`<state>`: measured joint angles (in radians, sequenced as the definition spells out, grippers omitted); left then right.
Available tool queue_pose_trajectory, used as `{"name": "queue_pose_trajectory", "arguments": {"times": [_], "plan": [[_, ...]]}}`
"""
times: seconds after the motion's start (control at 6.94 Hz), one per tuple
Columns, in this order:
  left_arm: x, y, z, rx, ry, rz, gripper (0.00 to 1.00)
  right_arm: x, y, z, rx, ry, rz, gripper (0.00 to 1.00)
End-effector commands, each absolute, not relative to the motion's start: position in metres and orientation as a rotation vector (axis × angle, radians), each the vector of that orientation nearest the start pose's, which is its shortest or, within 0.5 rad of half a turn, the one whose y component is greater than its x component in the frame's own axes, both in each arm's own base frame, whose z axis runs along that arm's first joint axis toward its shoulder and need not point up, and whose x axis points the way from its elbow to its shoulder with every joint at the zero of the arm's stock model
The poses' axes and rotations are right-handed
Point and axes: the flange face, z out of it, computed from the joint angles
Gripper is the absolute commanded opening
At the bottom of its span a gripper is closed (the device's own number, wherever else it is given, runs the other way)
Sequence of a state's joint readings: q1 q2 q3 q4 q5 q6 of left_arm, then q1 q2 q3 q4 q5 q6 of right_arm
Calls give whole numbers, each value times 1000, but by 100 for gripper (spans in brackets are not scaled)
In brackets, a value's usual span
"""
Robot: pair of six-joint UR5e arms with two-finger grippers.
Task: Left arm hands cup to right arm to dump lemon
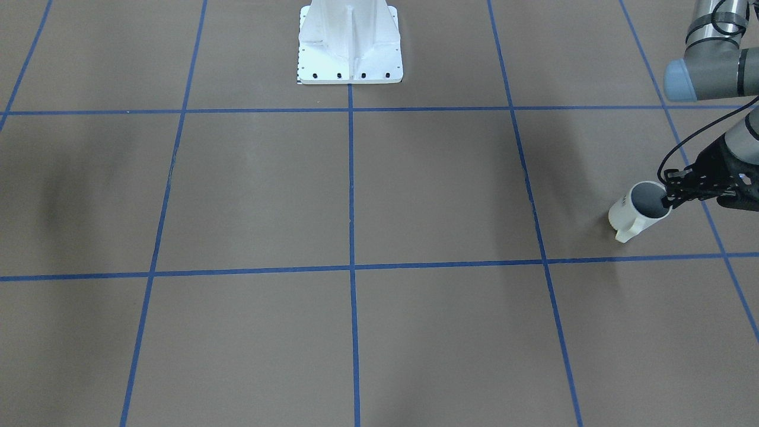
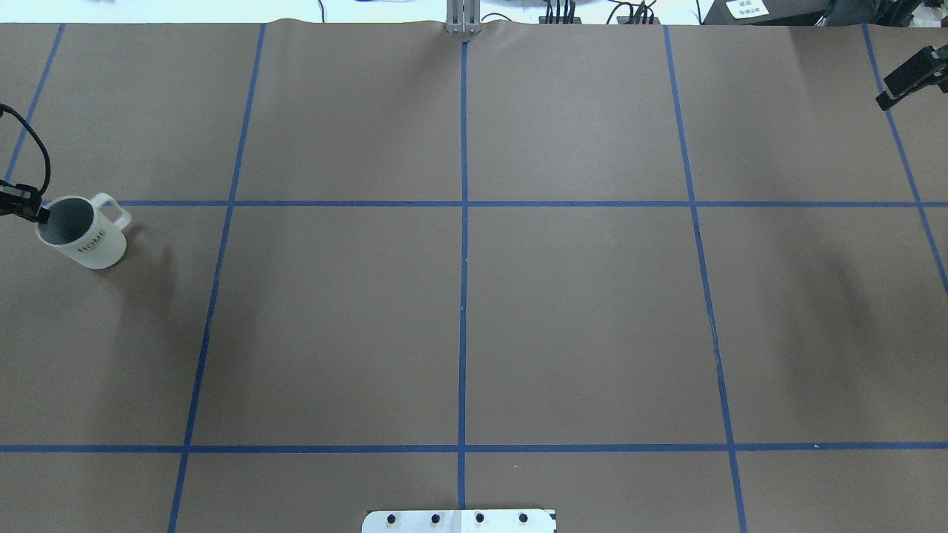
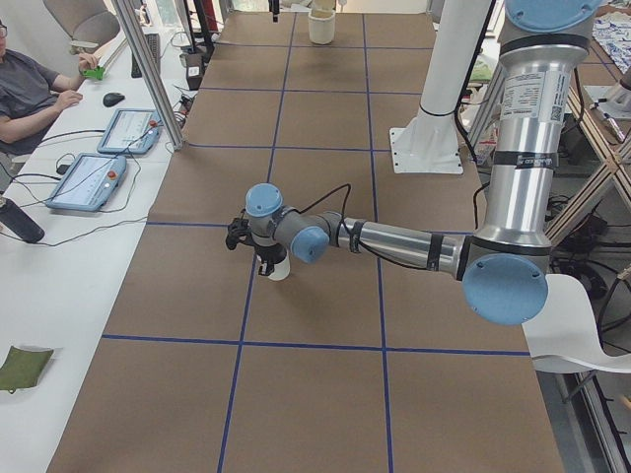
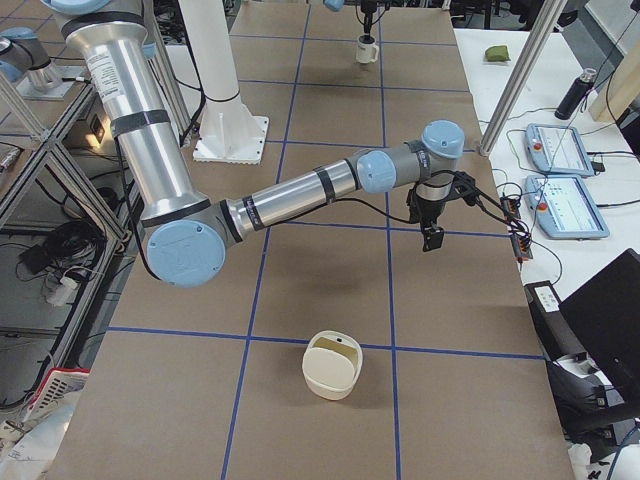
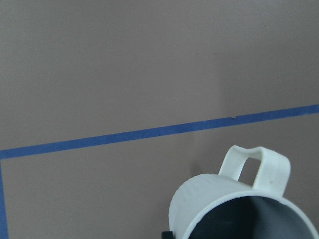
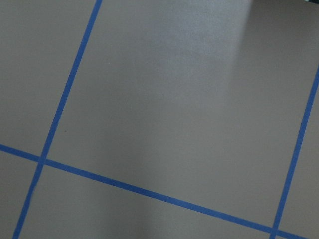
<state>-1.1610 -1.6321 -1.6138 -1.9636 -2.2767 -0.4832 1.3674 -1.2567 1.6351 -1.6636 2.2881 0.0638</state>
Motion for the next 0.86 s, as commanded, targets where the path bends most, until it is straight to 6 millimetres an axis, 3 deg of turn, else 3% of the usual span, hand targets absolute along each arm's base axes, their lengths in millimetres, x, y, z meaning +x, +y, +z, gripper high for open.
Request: {"name": "queue_pose_trajectory", "arguments": {"times": [0.0,0.14,0.29,0.43,0.72], "plan": [[153,-522,564,129,831,108,89,-41,-600,495,148,-744,-232,100],[152,-522,561,131,831,107,100,-31,-595,505,136,-740,-210,100],[154,-521,551,138,839,125,100,-24,-593,516,121,-737,-194,100],[139,-523,556,152,819,209,100,-17,-590,523,105,-733,-175,100],[53,-532,579,161,748,290,100,1,-578,543,88,-726,-146,100]]}}
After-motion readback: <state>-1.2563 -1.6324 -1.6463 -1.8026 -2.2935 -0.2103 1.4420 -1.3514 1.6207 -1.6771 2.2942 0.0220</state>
